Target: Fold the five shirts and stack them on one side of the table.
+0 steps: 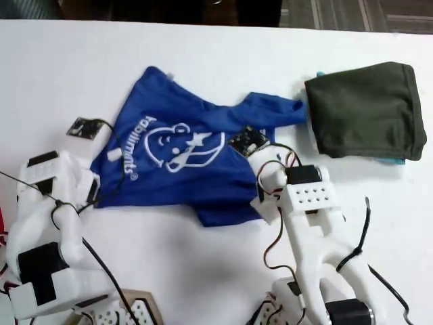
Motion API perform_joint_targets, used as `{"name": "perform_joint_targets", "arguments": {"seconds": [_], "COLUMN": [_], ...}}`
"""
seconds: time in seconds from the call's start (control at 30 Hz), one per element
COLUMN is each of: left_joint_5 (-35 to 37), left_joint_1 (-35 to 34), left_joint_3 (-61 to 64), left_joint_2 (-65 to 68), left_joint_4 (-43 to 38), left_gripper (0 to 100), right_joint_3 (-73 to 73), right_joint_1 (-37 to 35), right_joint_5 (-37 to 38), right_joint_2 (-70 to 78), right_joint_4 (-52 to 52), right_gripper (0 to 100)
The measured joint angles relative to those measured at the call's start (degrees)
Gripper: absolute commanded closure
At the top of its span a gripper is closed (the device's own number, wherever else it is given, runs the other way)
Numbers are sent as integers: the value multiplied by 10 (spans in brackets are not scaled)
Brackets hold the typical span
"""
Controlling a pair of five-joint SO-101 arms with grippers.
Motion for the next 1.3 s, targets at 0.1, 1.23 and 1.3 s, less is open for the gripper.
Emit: {"name": "perform_joint_targets", "arguments": {"seconds": [0.1,1.23,1.3], "left_joint_5": [0,-13,-13], "left_joint_1": [-1,-25,-26], "left_joint_3": [-30,28,28], "left_joint_2": [0,4,4], "left_joint_4": [26,-45,-45], "left_gripper": [785,783,782], "right_joint_3": [0,0,0], "right_joint_1": [0,37,37], "right_joint_5": [0,32,32], "right_joint_2": [0,0,0], "right_joint_4": [0,39,39], "right_gripper": [981,981,981]}}
